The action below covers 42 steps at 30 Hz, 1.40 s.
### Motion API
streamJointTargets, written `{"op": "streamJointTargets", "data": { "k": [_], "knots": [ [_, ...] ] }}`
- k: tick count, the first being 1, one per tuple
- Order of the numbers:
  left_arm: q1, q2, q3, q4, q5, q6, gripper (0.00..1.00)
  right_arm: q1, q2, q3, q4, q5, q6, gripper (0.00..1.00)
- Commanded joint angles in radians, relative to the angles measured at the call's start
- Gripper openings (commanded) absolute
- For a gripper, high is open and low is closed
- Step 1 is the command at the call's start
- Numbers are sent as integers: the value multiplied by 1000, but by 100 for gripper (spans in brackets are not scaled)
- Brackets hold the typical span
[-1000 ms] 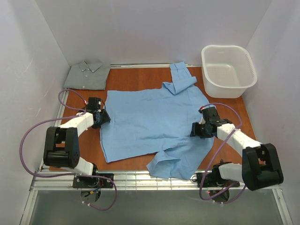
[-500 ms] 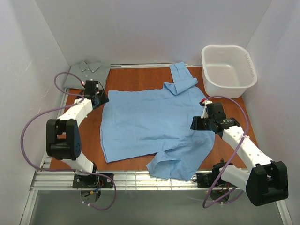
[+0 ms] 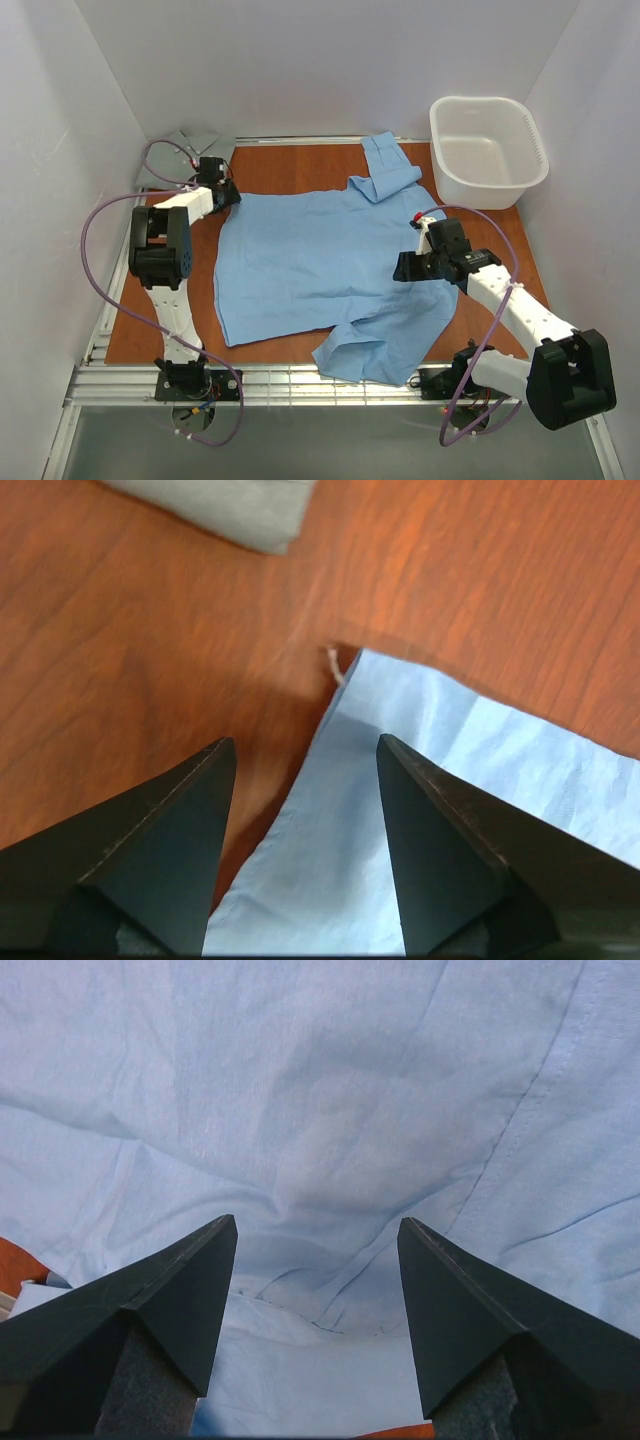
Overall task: Fold and stack the long sleeve shirts
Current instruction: Flatten the shirt out
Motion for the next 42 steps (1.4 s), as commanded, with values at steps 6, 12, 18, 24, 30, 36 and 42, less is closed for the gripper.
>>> {"op": "streamJointTargets", "data": {
  "k": [6,12,18,24,30,36,42],
  "knots": [
    [-114,67,31,23,-103,69,54,38,28,3,43,-6,-6,62],
    [-156,78,-9,21,-176,61,19,60,35,3,44,5,-3,62],
    [-195,-22,35,6,-350,165,0,71,28,-3,46,20,-1,62],
    [-305,-246,62,46,-749,398,0,71,7,3,44,58,-9,62],
    [-345,-255,-61,97,-891,506,17,71,21,3,44,71,-14,63],
    [-331,-275,-55,-24,-837,370,73,72,2,15,44,78,-23,64],
    [-296,-361,5,-232,-523,118,91,72,25,49,43,72,-29,64]
  ]
}}
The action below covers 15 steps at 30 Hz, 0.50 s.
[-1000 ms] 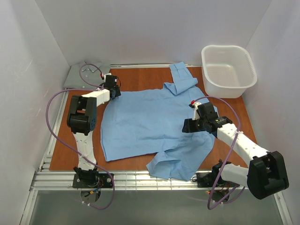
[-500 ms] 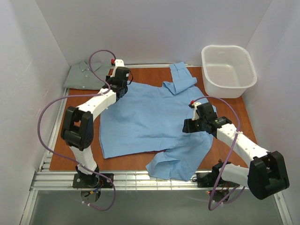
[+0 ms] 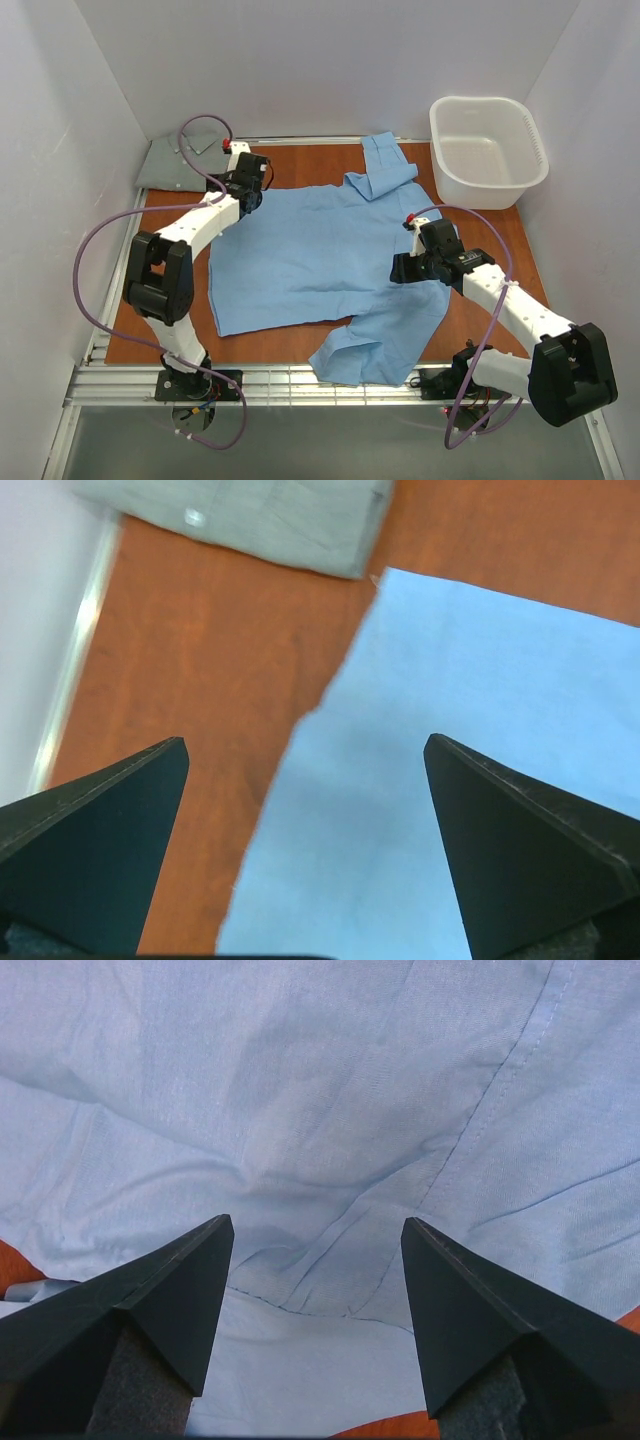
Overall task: Fold and stack the long sleeve shirts
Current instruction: Flatten the shirt out
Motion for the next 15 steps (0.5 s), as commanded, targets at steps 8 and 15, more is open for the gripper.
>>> {"op": "streamJointTargets", "data": {
  "k": [8,15],
  "knots": [
    [12,-269,-224,-124,506,-363,81,2,161,102,60,43,20,61],
    [90,-252,-399,-74,542,-432,77,-9,275,97,79,60,44,59]
  ]
}}
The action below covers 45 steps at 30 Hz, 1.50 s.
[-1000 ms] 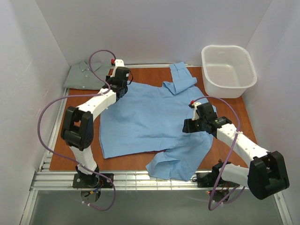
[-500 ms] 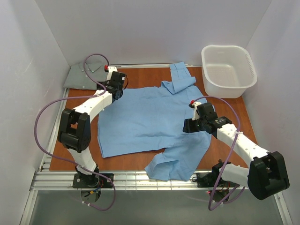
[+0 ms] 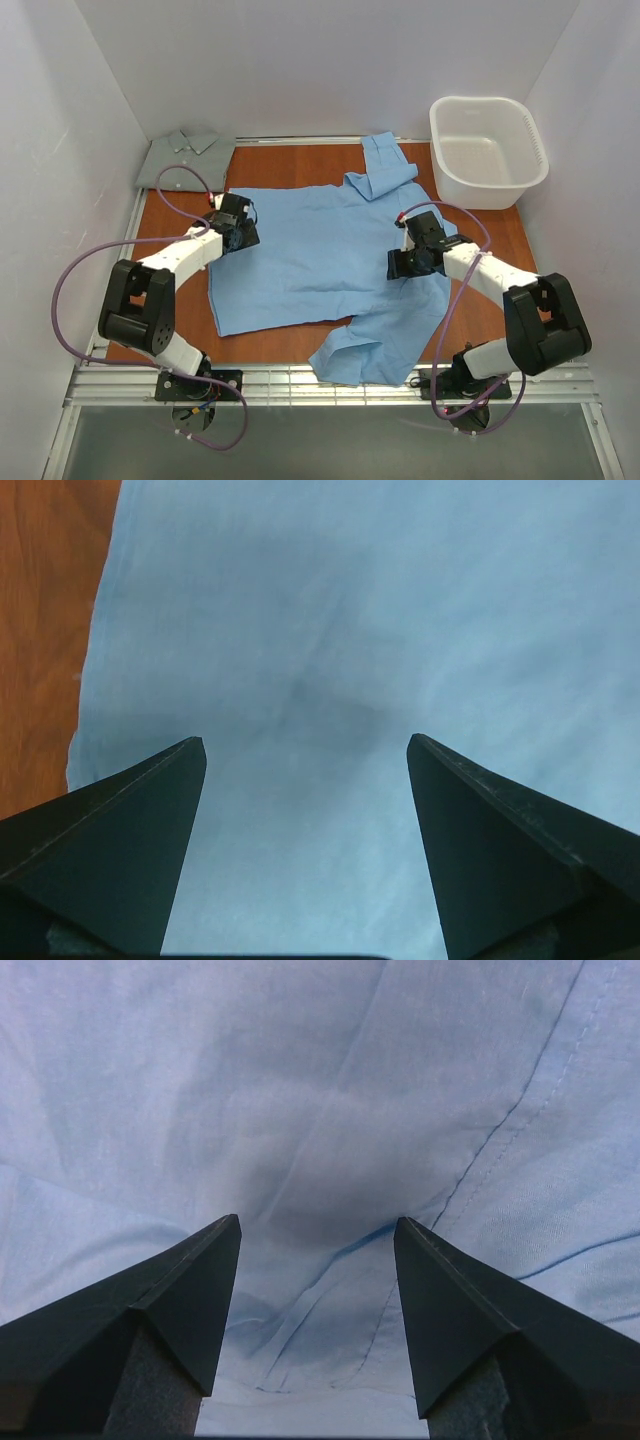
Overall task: Fold and stack the long sleeve shirts
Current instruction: Flatten the shirt out, then fold the shirt
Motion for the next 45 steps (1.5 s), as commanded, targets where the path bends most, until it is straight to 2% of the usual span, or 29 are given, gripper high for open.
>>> {"op": "streamJointTargets", "data": {
  "k": [1,7,13,17,20,22,27,29,32,37,45],
  "knots": [
    [53,1,-36,14,67,-72,77,-11,26,20,27,30,21,59],
    [133,97,-59,62,76,-80,77,-32,66,-2,55,52,43,58],
    [214,270,73,65,75,-49,77,-77,149,21,69,93,60,57],
    [249,309,191,4,85,-19,77,-115,182,83,64,99,60,57],
    [249,242,209,-15,133,-12,82,-115,140,123,40,104,52,58],
    [249,110,183,-32,153,-29,87,-115,66,144,26,105,53,59],
    [246,-268,-56,-108,243,-124,90,-133,-133,92,-25,134,95,66],
    [245,-352,-172,-156,271,-184,90,-147,-185,40,-39,130,119,73],
    [240,-482,-287,-210,333,-247,90,-173,-276,-35,-63,113,165,76],
    [239,-576,-384,-282,375,-322,90,-233,-388,-121,-79,81,228,74],
    [237,-530,-423,-379,400,-452,86,-324,-413,-167,-89,70,253,73]
  ]
}}
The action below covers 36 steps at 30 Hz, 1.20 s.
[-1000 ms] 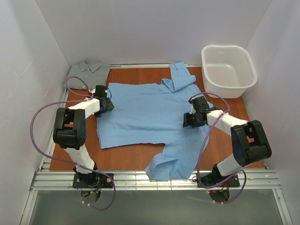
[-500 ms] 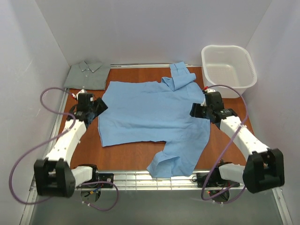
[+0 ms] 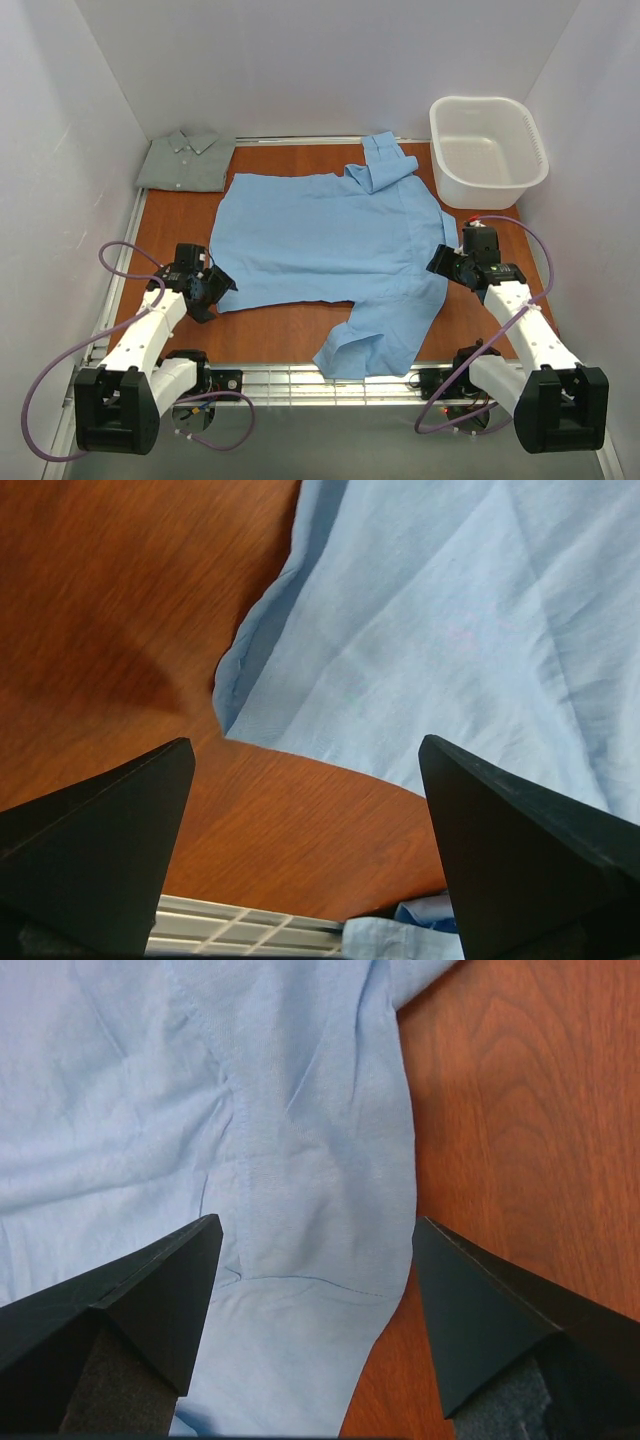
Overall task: Fold and stack the long sleeve shirts
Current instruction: Fold the shirt
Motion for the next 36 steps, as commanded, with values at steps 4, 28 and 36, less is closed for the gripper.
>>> {"op": "streamJointTargets", "data": {
  "k": [4,28,36],
  "knots": [
    [-7,36,-48,-9,55,-119,81,-33,21,-41,15,-13,40,72],
    [-65,55,-76,89,24,-121,33,-131,87,-159,39,-251,-25,60],
    [-73,17,4,21,-83,-75,3,-131,52,-114,0,-236,-49,24]
  ]
}}
